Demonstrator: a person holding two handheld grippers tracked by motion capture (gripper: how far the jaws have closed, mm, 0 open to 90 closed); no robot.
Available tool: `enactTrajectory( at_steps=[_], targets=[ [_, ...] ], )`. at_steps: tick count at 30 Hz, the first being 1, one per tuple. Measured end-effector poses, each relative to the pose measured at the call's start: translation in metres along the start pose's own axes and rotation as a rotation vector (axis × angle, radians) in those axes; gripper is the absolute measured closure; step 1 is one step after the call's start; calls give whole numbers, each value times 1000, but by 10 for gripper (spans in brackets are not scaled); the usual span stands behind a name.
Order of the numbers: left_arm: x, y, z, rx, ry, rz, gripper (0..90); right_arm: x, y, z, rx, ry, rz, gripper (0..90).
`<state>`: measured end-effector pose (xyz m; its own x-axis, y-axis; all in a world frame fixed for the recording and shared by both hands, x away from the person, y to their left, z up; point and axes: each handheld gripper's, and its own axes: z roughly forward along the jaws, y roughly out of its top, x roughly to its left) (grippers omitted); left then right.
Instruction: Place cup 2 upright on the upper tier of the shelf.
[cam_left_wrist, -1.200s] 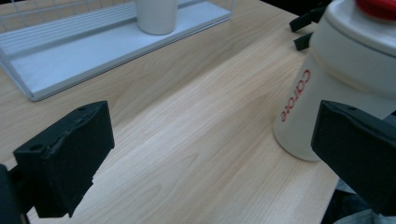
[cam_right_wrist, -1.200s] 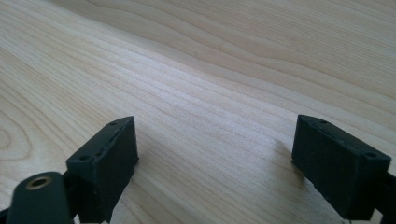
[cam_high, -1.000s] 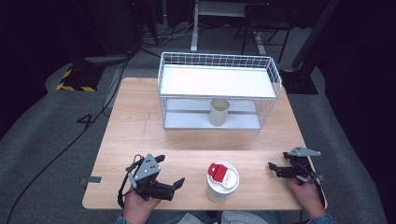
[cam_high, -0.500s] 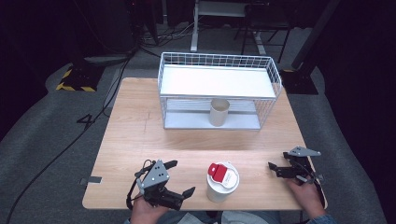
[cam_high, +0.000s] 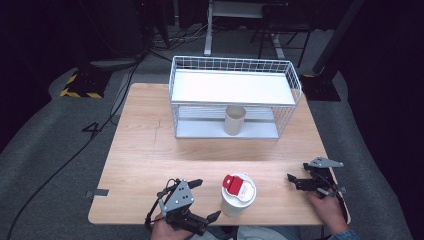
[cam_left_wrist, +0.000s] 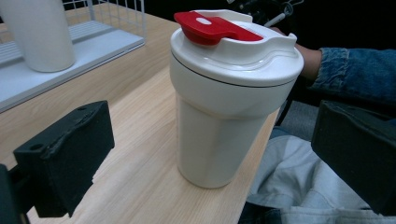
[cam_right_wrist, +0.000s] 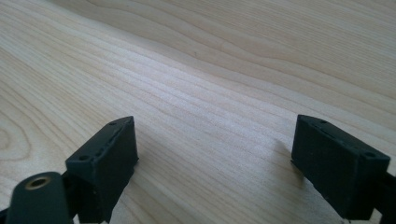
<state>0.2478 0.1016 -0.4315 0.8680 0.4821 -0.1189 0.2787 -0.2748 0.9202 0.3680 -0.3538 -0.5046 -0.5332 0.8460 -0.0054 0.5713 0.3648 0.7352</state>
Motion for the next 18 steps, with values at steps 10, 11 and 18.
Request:
enactTrajectory(
  at_steps=[10,11,18],
  targets=[
    [-2,-5,23,2,-27,9,0,0,0,0,0,0,0,147],
    [-2,-5,25,1,-28,16,0,0,0,0,0,0,0,147],
    [-1,-9,42,6,-36,15,0,0,0,0,0,0,0,147]
  ],
)
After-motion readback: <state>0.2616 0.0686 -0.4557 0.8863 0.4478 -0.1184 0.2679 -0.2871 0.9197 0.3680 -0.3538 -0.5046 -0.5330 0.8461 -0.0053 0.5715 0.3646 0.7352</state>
